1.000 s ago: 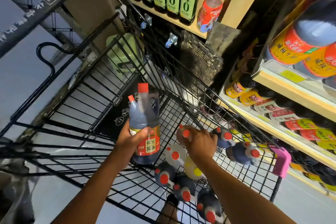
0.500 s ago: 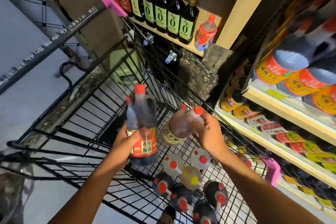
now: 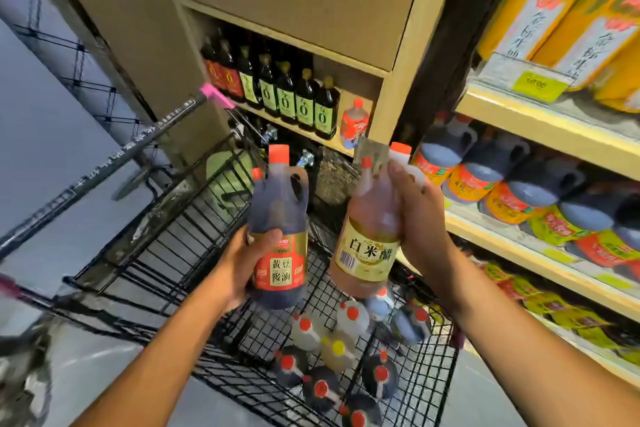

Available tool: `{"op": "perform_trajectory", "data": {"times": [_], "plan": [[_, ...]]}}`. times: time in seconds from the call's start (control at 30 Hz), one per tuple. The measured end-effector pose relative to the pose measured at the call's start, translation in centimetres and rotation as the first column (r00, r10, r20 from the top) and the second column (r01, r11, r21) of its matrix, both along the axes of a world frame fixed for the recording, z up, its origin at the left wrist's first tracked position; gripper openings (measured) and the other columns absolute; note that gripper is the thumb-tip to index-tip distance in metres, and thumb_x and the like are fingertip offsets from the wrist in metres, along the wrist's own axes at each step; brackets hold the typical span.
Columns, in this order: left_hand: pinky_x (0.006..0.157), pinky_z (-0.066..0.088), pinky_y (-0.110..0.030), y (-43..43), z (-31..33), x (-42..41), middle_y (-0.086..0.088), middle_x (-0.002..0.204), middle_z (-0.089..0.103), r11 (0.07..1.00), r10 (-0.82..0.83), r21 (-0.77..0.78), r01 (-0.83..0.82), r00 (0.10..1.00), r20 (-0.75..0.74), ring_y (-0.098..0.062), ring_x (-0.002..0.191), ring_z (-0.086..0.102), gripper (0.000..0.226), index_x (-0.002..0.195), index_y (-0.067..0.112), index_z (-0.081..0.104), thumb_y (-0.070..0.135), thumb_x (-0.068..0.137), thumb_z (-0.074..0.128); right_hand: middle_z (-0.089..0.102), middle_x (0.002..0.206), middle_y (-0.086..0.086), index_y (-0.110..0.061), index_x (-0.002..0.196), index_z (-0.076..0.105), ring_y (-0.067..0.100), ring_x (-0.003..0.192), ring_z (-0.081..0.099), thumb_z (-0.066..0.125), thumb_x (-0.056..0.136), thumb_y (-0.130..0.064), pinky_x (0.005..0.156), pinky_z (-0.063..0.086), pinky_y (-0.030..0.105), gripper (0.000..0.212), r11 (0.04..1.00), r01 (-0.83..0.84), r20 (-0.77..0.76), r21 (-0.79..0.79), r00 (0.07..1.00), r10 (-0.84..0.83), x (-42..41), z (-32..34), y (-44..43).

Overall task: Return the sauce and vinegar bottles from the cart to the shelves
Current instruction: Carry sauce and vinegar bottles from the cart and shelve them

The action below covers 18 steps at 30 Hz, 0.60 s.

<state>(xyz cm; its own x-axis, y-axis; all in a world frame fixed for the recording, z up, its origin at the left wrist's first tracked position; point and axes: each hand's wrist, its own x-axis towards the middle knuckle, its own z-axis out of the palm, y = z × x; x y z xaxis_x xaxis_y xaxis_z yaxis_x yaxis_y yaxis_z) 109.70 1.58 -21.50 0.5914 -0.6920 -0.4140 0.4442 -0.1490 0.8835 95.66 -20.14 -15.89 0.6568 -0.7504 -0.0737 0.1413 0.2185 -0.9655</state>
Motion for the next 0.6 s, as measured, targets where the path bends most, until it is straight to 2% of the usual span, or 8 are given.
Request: {"op": "perform_trajectory", "data": {"times": [0.07,0.13,0.27,0.4,0.5,0.6], "plan": [[0.066,0.061,-0.039,-0.7,2.2,-1.9,-0.019,0.101,0.076,0.998,-0.046,-0.045,0.047,0.999,0.023,-0.034,0.084,0.075,0.116,0.122,0.012,0.060,0.063,0.025,0.096,0.058,0.078,0.022,0.002,0.087,0.060,0.026,0.066,0.056,0.061,0.097,-0.033,0.063,0.047,0.033,0.036,0.998,-0.050,0.035,-0.024,0.998,0.051,-2.0,2.8,0.1],[0.071,0.061,-0.043,-1.2,4.5,-3.9,-0.023,0.105,0.073,0.990,-0.095,-0.105,0.098,0.995,0.027,-0.037,0.087,0.073,0.110,0.124,0.009,0.060,0.061,0.034,0.096,0.057,0.075,0.020,0.002,0.087,0.060,0.025,0.064,0.054,0.062,0.098,-0.029,0.060,0.043,0.032,0.032,0.998,-0.052,0.027,-0.042,0.998,0.054,-4.3,5.0,0.4],[0.072,0.061,-0.041,-2.9,8.2,-7.1,-0.020,0.103,0.073,0.959,-0.206,-0.190,0.211,0.977,0.046,-0.033,0.086,0.073,0.095,0.123,0.011,0.063,0.057,0.047,0.094,0.065,0.076,0.012,-0.010,0.085,0.067,0.021,0.070,0.060,0.065,0.096,-0.029,0.062,0.048,0.030,0.022,0.987,0.129,-0.023,-0.099,0.991,-0.132,-8.8,8.5,0.8],[0.068,0.061,-0.037,-5.1,10.7,-9.9,-0.015,0.095,0.075,0.923,-0.287,-0.249,0.294,0.956,0.065,-0.026,0.078,0.074,0.085,0.118,0.010,0.066,0.056,0.052,0.092,0.068,0.082,0.015,-0.021,0.075,0.071,0.025,0.080,0.062,0.074,0.083,-0.049,0.077,0.048,0.041,0.030,0.956,0.248,-0.031,-0.154,0.966,-0.255,-13.5,10.7,0.0],[0.063,0.060,-0.034,-6.9,11.6,-11.6,-0.012,0.090,0.076,0.910,-0.325,-0.248,0.333,0.943,0.077,-0.023,0.074,0.074,0.090,0.120,0.009,0.062,0.054,0.049,0.094,0.067,0.077,0.011,-0.021,0.069,0.070,0.025,0.080,0.060,0.075,0.086,-0.040,0.077,0.046,0.041,0.026,0.926,0.364,0.007,-0.098,0.931,-0.365,-17.3,11.8,-0.1],[0.061,0.060,-0.034,-9.0,12.3,-13.6,-0.010,0.087,0.076,0.871,-0.410,-0.246,0.425,0.905,0.110,-0.022,0.071,0.074,0.090,0.121,0.010,0.059,0.052,0.049,0.091,0.067,0.074,0.008,-0.020,0.070,0.069,0.023,0.077,0.060,0.071,0.089,-0.039,0.075,0.044,0.038,0.027,0.860,0.496,0.030,-0.115,0.868,-0.496,-21.7,12.7,0.3]]}}
